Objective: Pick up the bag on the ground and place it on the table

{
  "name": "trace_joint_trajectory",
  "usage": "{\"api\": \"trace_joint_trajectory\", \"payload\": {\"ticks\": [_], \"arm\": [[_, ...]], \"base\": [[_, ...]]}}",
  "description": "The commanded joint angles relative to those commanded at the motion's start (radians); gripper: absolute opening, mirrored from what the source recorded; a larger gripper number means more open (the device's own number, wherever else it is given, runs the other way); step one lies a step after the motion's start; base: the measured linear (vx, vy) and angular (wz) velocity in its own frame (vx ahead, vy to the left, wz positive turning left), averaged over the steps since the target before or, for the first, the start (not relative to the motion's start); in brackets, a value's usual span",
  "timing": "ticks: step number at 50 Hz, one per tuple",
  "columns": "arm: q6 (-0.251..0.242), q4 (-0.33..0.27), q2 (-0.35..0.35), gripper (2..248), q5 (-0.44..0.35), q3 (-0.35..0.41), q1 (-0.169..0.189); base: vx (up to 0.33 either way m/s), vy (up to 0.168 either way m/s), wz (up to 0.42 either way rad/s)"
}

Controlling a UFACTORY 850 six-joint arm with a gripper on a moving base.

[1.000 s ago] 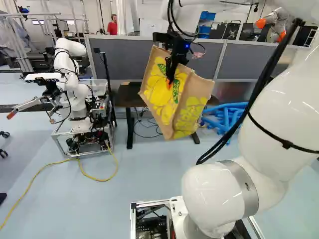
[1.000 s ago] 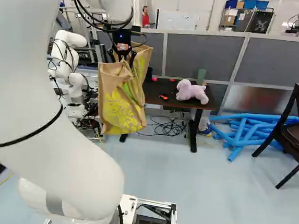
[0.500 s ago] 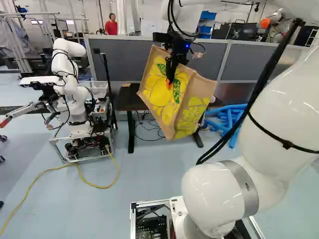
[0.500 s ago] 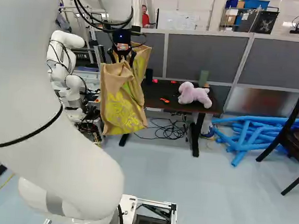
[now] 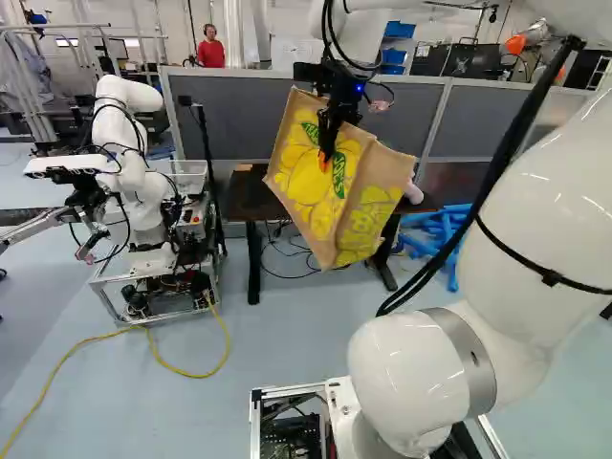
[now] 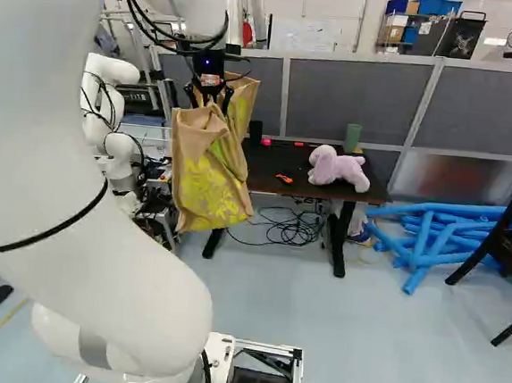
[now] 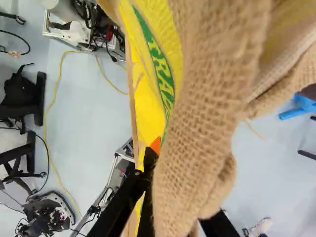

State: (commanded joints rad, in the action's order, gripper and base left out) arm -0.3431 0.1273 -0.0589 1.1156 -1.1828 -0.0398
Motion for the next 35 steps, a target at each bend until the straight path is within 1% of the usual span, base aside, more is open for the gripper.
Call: {"api": "trace_joint_trajectory", "payload": {"ticks": [35], "arm": [[0.000, 0.000, 0.000, 22, 0.000, 0.000, 0.000]], "base": [[0.133, 0.046, -0.013]]}}
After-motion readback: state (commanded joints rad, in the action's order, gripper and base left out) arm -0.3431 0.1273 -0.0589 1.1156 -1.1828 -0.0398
